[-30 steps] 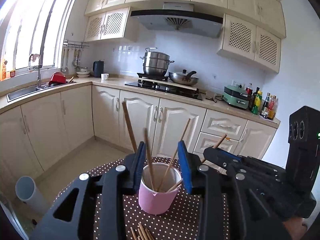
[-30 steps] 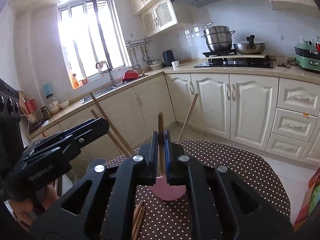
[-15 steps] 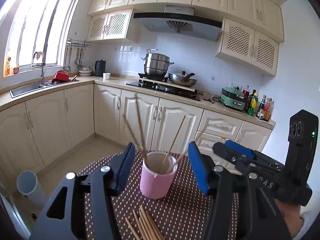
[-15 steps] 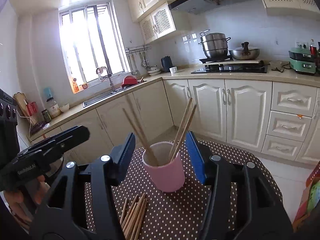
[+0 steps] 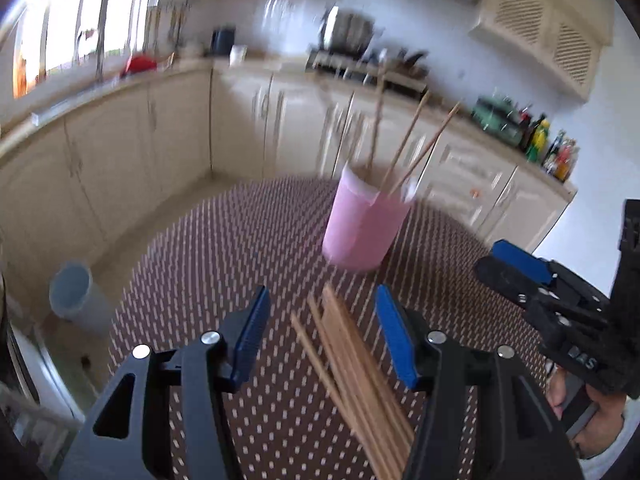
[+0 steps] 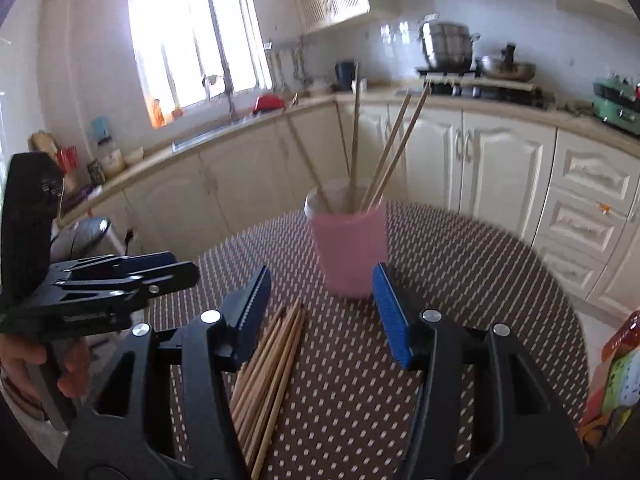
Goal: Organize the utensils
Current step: 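Move both open tools back down to the remaining chopsticks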
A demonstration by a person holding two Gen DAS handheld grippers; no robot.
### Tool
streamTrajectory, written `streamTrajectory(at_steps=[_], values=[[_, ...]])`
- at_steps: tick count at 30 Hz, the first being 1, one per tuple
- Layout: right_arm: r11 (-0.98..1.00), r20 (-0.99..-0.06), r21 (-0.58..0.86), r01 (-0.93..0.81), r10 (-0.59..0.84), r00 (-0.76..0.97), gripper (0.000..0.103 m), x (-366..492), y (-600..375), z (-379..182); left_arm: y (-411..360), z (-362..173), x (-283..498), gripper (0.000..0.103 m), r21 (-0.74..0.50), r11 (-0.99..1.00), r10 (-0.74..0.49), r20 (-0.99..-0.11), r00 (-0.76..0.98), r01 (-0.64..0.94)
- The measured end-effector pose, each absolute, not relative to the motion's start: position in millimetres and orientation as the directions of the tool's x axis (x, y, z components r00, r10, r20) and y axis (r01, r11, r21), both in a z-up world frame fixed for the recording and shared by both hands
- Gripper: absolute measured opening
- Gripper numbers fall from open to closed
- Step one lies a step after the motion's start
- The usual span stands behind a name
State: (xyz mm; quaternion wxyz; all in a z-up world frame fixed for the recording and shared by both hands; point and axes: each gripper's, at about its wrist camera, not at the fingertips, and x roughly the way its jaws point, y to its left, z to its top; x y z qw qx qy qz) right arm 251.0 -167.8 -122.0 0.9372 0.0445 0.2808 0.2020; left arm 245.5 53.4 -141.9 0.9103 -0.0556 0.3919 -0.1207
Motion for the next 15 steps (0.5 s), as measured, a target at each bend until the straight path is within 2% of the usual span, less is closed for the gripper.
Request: streamTrajectory(at_steps=[3, 9, 11, 15], values=[[0.913, -0.565, 0.201, -0.354, 0.404, 0.72, 0.053, 253.2, -161.2, -139.6, 63.3, -168.8, 256.0, 0.055, -0.256, 0.958, -0.283, -0.762, 0.582, 0.131], [0.913, -0.657, 0.193, -0.359, 0.392, 0.644, 0.052, 261.1, -147.7, -168.2, 67.0, -204.0, 262.0, 0.054, -0.307, 0.949, -0.302, -0.805, 0.51, 0.077], [0.912, -0.678, 0.202, -0.357, 0.394, 0.621, 0.052, 264.5, -146.1, -175.6, 62.3, -210.0, 265.6, 0.04, -0.318, 0.945, -0.311, -0.814, 0.491, 0.073], [0.908, -0.709, 0.208, -0.363, 0.396, 0.583, 0.052, 266.7, -141.5, -190.7, 56.6, -226.1, 274.7, 0.028, -0.32, 0.946, -0.308, -0.835, 0.455, 0.051]])
